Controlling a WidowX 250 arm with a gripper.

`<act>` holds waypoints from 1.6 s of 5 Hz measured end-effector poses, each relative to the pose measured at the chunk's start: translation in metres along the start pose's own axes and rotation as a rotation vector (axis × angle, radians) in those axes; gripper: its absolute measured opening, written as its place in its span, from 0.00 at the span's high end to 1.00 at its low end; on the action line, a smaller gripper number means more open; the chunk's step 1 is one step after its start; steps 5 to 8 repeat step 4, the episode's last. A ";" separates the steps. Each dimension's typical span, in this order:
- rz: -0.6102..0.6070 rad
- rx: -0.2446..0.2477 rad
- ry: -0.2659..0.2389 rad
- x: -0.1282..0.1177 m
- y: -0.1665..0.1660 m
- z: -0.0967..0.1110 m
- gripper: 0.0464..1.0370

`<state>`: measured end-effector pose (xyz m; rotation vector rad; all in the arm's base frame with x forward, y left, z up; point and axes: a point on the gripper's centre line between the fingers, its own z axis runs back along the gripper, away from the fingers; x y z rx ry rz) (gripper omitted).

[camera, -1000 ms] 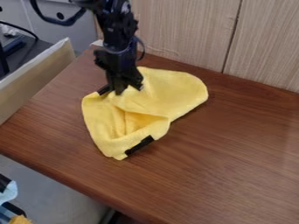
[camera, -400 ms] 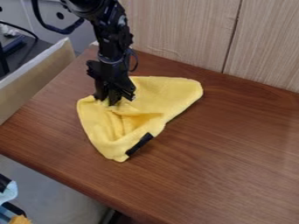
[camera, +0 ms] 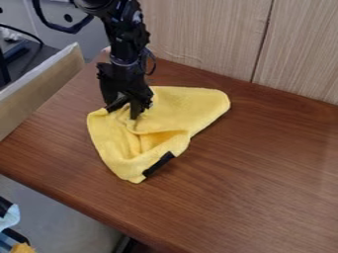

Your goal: Fold the cloth from bottom right to top left

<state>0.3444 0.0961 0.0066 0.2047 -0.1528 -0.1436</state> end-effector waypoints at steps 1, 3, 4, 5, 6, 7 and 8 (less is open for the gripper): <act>-0.002 -0.002 0.001 0.000 0.000 0.002 0.03; 0.005 0.014 -0.126 0.018 0.010 0.046 0.04; 0.010 0.060 -0.206 0.026 0.021 0.071 0.04; 0.010 0.060 -0.206 0.026 0.021 0.071 0.04; 0.010 0.060 -0.206 0.026 0.021 0.071 0.04; 0.010 0.060 -0.206 0.026 0.021 0.071 0.04; 0.010 0.060 -0.206 0.026 0.021 0.071 0.04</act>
